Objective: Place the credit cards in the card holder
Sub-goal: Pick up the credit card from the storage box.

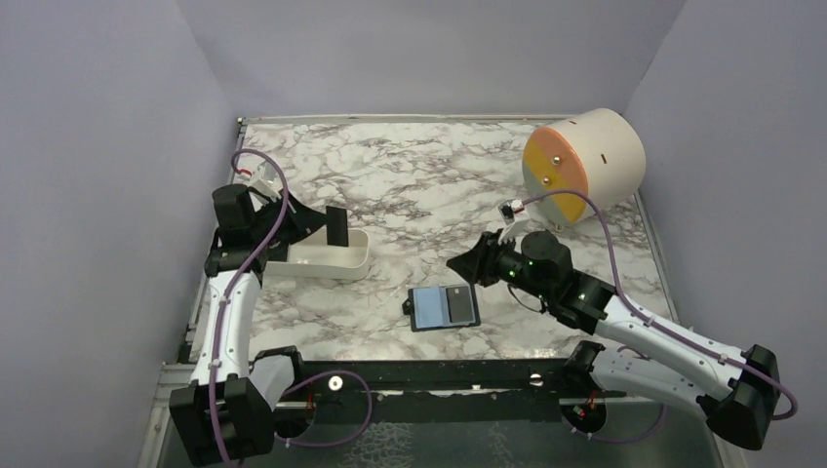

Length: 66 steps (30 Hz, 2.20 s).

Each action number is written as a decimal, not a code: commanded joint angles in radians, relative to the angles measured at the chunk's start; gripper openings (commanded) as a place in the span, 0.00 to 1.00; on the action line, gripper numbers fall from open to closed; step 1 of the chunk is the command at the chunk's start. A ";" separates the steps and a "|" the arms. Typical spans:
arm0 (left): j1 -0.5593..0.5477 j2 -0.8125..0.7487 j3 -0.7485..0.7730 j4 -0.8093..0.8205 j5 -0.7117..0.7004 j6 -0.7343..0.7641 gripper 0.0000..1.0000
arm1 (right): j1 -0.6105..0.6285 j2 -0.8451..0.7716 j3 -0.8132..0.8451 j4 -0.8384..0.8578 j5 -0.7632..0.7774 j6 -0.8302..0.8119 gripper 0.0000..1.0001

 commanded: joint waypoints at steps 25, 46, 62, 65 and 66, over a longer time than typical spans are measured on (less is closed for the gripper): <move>-0.432 -0.227 -0.361 0.572 0.161 -0.616 0.00 | 0.006 0.252 0.042 0.436 -0.384 0.274 0.39; -0.456 -0.227 -0.430 0.658 0.149 -0.687 0.00 | 0.005 0.350 0.022 0.530 -0.433 0.392 0.12; -0.458 -0.245 -0.516 0.537 0.025 -0.539 0.70 | 0.005 0.204 0.004 0.182 -0.238 0.117 0.01; -0.459 -0.236 -0.515 0.484 0.010 -0.470 0.74 | 0.005 0.179 0.038 0.072 -0.184 0.045 0.01; -0.460 -0.234 -0.516 0.476 0.002 -0.455 0.77 | 0.005 0.173 0.050 0.043 -0.166 0.024 0.01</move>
